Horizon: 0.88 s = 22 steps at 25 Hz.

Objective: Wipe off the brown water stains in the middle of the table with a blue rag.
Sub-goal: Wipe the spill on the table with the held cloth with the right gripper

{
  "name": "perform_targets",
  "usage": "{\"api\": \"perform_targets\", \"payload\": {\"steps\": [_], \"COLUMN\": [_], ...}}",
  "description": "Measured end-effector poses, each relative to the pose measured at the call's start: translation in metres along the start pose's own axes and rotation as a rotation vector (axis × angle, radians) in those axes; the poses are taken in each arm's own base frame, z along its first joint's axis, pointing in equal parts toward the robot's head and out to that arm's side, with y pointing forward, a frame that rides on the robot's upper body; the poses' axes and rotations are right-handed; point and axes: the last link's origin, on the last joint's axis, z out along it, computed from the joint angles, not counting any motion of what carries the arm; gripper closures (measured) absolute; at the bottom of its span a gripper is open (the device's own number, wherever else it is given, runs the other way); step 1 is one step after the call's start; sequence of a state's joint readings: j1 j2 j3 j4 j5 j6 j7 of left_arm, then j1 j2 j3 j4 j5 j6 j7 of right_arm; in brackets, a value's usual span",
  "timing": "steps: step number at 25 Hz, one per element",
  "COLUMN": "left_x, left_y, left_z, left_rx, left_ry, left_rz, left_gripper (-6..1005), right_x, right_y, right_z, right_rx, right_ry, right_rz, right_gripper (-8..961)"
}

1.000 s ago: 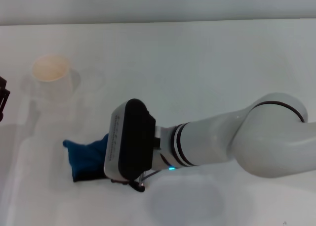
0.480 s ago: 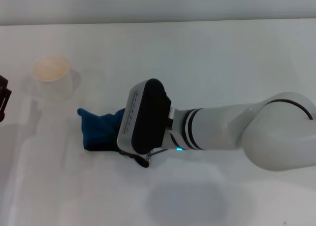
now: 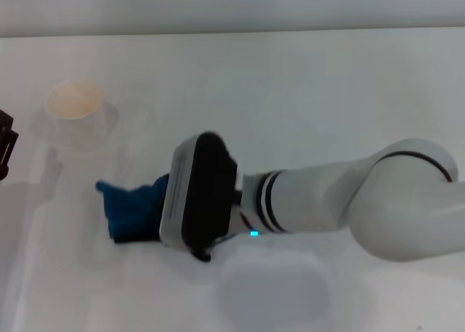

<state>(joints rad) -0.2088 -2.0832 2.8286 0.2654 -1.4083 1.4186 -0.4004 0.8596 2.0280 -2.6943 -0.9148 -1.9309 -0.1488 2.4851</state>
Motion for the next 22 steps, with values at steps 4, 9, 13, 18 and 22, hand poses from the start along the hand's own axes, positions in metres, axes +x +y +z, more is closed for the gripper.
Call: {"api": "perform_targets", "payload": {"steps": [4, 9, 13, 18, 22], "left_x": [0.0, 0.0, 0.001, 0.002, 0.001], "left_y": [0.0, -0.003, -0.005, -0.005, -0.005], "left_z": [0.0, -0.004, -0.005, -0.003, -0.004], "left_rx": [0.0, 0.009, 0.012, 0.007, 0.01], "left_ry": [0.0, -0.003, -0.004, -0.001, -0.002], "left_rz": [0.001, 0.003, 0.007, 0.01, 0.01], "left_gripper": [120, 120, 119, 120, 120], "right_x": [0.0, -0.009, -0.014, -0.009, 0.0], "right_y": [0.015, 0.029, 0.035, 0.025, 0.011], "right_z": [0.0, -0.001, -0.003, -0.002, -0.001], "right_rx": [-0.05, -0.125, -0.159, -0.124, -0.071], "right_ry": [0.013, 0.036, 0.044, 0.047, 0.055], "right_rz": [-0.035, -0.07, -0.074, -0.052, -0.029], "right_gripper": [862, 862, 862, 862, 862]}}
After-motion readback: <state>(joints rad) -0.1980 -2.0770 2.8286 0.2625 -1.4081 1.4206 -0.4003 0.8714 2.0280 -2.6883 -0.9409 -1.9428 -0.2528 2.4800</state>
